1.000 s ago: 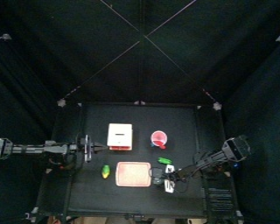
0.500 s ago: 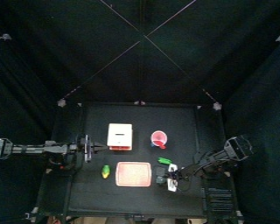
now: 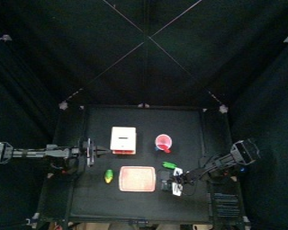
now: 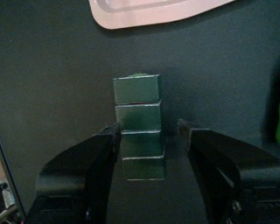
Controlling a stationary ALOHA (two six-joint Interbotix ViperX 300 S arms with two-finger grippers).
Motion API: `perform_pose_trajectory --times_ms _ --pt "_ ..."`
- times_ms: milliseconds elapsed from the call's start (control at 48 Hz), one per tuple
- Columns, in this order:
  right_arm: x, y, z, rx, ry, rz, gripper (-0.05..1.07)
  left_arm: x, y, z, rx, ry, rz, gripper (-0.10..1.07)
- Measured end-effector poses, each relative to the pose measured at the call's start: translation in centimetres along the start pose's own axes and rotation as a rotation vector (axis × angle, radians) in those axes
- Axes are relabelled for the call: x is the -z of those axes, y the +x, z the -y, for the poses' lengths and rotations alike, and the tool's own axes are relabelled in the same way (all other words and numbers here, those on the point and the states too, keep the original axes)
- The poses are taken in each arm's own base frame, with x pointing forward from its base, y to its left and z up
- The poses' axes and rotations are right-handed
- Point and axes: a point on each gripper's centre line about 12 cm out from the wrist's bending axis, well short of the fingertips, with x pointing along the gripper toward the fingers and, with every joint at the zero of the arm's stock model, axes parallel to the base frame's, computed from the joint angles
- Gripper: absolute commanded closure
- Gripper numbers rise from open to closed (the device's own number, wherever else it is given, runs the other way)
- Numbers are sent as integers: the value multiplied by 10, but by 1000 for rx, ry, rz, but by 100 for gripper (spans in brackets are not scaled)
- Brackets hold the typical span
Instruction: Put sushi roll below peas
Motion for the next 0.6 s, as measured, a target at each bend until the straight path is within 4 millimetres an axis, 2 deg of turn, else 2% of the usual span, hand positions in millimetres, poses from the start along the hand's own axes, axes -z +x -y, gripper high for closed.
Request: perform_pose_trajectory --times_ms 375,604 --pt "-3 -8 5 34 -29 -3 15 2 0 -2 -8 -2 -4 56" --pt "-12 -14 15 49 9 15 15 15 -3 -3 -10 -1 -36 56"
